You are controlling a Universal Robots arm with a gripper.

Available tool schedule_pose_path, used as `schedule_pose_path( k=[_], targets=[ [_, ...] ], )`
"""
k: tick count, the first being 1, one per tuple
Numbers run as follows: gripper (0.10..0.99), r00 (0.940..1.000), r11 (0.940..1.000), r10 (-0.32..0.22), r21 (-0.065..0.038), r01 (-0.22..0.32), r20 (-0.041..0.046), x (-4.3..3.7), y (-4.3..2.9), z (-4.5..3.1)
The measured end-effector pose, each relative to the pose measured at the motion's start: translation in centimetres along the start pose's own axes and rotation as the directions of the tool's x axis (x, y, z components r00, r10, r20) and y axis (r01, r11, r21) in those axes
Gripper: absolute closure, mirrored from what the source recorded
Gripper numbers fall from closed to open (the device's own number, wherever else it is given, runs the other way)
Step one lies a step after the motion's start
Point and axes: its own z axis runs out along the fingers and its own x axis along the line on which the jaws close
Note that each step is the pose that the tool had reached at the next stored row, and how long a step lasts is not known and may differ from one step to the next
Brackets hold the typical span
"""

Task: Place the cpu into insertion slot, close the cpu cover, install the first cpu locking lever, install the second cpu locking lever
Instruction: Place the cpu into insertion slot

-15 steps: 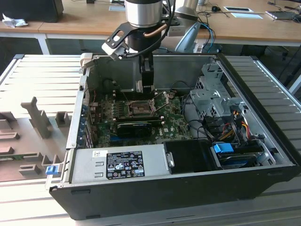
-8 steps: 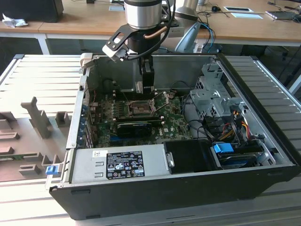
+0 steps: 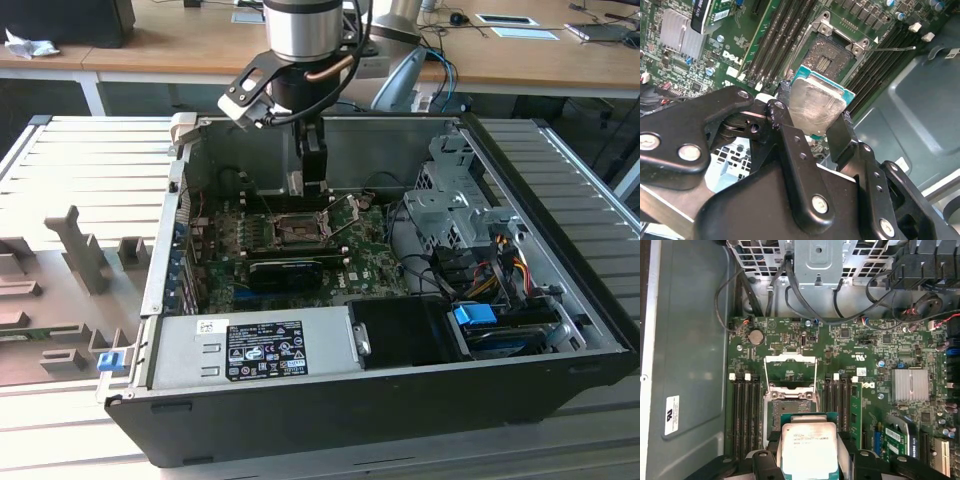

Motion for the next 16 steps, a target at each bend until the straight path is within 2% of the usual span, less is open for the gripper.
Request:
schedule_pose_path(
  k=[6, 12, 16],
  targets=[
    [0.553, 1.0, 1.0, -0.003, 0.0, 0.003, 0.0, 0.25, -0.08, 0.41],
    [0.553, 1.0, 1.0, 0.003, 0.0, -0.003, 0.0008, 0.29, -0.17, 1.24],
    [0.553, 1.0, 1.0, 0.008, 0.0, -0.008, 0.0017, 0.29, -0.19, 1.44]
  ],
)
